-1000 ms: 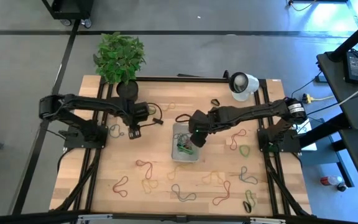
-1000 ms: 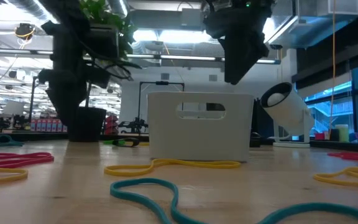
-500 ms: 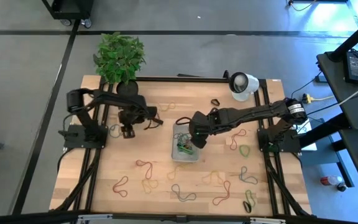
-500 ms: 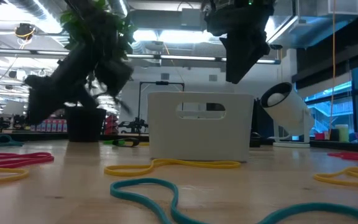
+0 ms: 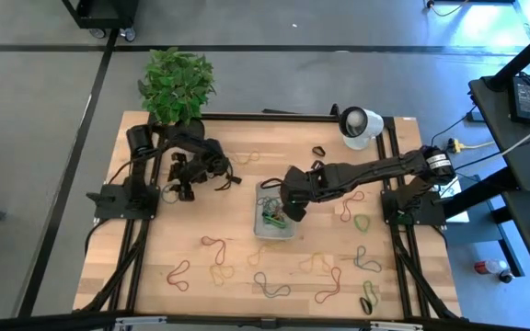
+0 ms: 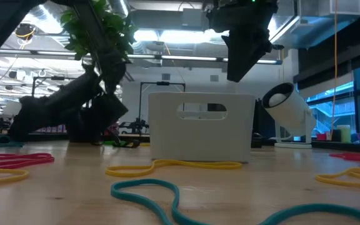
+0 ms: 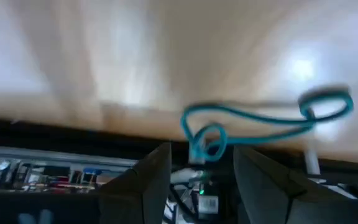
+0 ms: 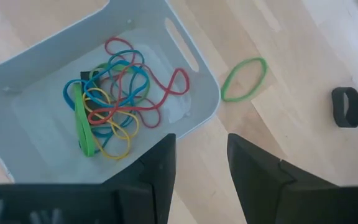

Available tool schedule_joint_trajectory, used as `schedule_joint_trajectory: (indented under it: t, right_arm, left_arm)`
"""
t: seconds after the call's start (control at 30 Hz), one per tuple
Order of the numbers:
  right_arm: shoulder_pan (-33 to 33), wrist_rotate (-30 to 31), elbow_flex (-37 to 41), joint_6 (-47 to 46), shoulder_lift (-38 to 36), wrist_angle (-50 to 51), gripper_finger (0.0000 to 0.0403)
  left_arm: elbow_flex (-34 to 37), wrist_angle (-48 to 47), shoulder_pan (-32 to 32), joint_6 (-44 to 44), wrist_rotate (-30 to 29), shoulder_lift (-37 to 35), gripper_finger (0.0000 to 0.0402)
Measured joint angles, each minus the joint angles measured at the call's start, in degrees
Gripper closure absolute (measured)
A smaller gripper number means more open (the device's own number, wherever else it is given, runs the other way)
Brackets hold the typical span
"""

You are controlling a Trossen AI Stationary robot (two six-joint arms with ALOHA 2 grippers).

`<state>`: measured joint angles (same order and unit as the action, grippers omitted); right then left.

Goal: Pick and place rubber bands into bin
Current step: Put the blue rubber band into the gray bin

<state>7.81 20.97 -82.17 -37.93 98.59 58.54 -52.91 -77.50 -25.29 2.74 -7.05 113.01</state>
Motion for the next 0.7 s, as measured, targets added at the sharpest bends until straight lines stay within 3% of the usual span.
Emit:
schedule_joint_trajectory:
  t: [0.27,0.4,0.57,0.7]
  right_arm:
    - [0.0,0.0,0.0,-0.81,0.0,0.0,0.0256]
    - [0.0,0.0,0.0,-0.2,0.0,0.17,0.0256]
    - [0.0,0.0,0.0,2.27,0.0,1.08,0.0256]
    - [0.11,0.0,0.0,3.24,0.0,4.43,0.0256]
  left_arm:
    - [6.79,5.49,-1.76,-0.44,2.06,1.19,0.025]
    - [6.81,5.73,-1.04,-1.79,1.84,1.13,0.0297]
    - [5.2,6.29,0.11,-5.32,2.04,-0.58,0.0388]
    - [3.45,6.34,1.3,-8.99,2.08,-4.11,0.0397]
